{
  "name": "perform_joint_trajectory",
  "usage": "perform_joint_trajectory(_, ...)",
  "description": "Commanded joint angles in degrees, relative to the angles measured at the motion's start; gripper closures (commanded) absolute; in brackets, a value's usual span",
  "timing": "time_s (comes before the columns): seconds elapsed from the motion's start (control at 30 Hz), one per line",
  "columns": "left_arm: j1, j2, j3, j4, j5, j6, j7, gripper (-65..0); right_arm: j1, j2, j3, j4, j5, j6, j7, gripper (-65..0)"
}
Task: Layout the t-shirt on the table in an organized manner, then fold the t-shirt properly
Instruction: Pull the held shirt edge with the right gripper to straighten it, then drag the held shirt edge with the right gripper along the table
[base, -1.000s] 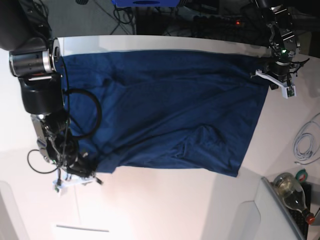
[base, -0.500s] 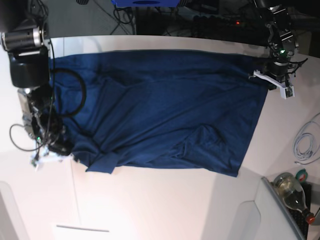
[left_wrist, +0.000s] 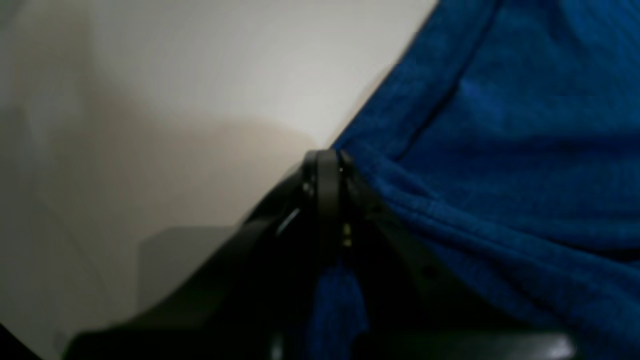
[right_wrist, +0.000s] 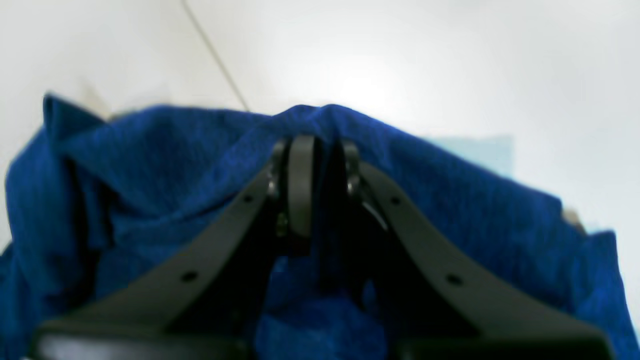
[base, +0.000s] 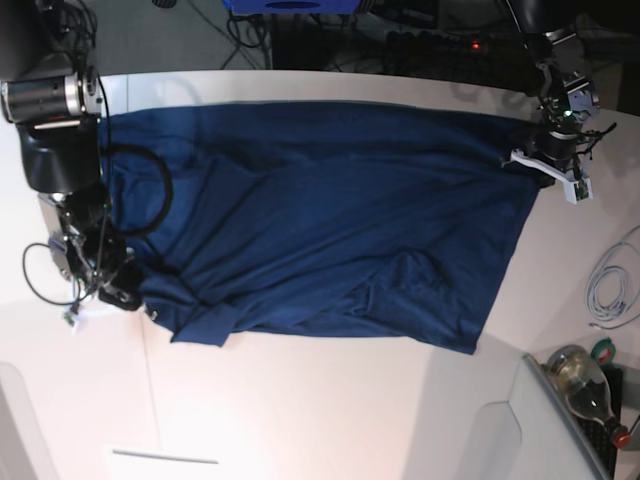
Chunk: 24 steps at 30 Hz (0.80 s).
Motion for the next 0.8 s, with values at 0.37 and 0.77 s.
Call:
perform_joint_trajectory(0.37, 0.8, -0.5, -0.1, -3.4, 1.0, 0.5, -1.2, 0.0, 1.3, 3.0, -0.1, -0.2, -0.5, 4.2, 9.3, -7.5)
perform_joint_trajectory(0.77, 2.0, -0.1, -0.1, 1.8, 1.0, 0.5, -1.0, 0.0, -2.8, 4.2, -1.0, 18.0, -0.6, 4.7, -5.5, -30.5)
